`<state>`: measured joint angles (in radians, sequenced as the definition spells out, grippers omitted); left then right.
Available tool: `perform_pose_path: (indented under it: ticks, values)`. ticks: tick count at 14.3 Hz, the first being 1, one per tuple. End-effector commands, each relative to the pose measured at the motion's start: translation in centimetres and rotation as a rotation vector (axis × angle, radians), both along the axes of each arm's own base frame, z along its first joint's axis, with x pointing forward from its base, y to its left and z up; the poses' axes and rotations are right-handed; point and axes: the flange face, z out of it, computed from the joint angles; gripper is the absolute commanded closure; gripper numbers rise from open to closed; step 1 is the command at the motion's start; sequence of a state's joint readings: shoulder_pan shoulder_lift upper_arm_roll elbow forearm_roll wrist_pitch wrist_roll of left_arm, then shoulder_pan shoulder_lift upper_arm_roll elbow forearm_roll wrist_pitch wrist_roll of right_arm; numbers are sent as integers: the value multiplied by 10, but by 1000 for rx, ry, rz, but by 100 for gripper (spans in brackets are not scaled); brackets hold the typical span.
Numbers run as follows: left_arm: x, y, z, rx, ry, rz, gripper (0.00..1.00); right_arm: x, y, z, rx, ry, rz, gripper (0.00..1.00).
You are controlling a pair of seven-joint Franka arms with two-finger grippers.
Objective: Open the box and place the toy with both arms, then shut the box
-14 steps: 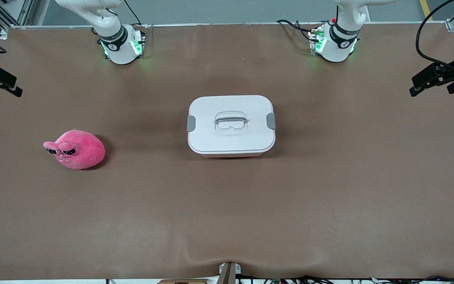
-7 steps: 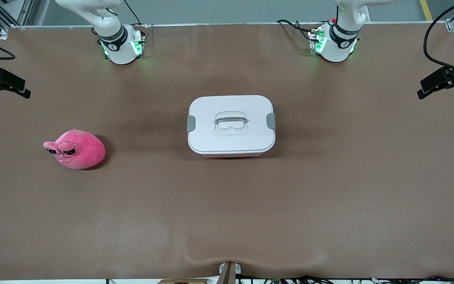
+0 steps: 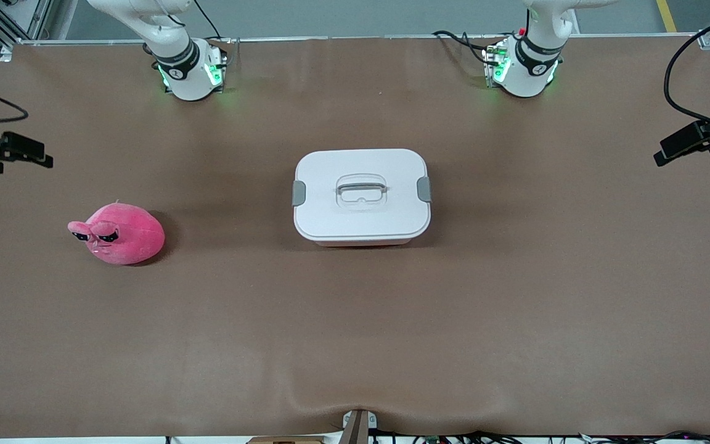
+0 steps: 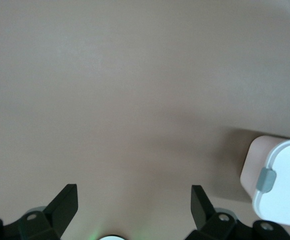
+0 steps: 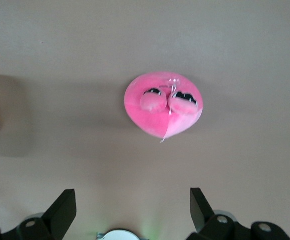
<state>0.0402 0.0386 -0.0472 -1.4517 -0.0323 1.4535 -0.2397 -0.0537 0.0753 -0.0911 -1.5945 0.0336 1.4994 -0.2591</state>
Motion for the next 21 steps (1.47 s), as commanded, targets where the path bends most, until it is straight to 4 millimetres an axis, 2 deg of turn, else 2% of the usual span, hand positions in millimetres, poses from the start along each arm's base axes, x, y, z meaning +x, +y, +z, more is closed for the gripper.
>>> perform_pose_path:
  ticks: [1,2,3,5,7,10,12,13,14,18,19,21]
  values:
    - [2,-13,5,-12,-9,97,0,10,2,-7,13,-16,115,0]
    - [3,-16,4,-11,-9,152,0,10,5,-7,14,-14,132,0]
    - [4,-26,4,-17,-10,193,0,10,8,-7,20,-13,161,0]
    - [5,-36,2,-68,3,272,0,10,8,-9,35,-16,294,0]
    - [5,-43,0,-75,14,333,0,6,5,-20,58,7,384,0]
    - [7,-78,-9,-69,42,450,0,10,10,-35,50,-16,429,0]
    - [5,-103,-11,-65,55,559,0,26,41,-53,16,-90,533,0]
    - [5,-116,-16,-60,72,605,0,33,54,-71,10,-107,558,0]
    - [4,-128,-18,-57,80,649,0,35,60,-80,2,-127,571,0]
    - [4,-172,-38,-44,122,757,0,29,60,-123,12,-148,710,0]
    - [5,-187,-44,-41,123,786,0,29,57,-126,16,-153,752,0]
    - [10,-201,-49,-64,112,881,0,34,41,-137,13,-179,873,0]
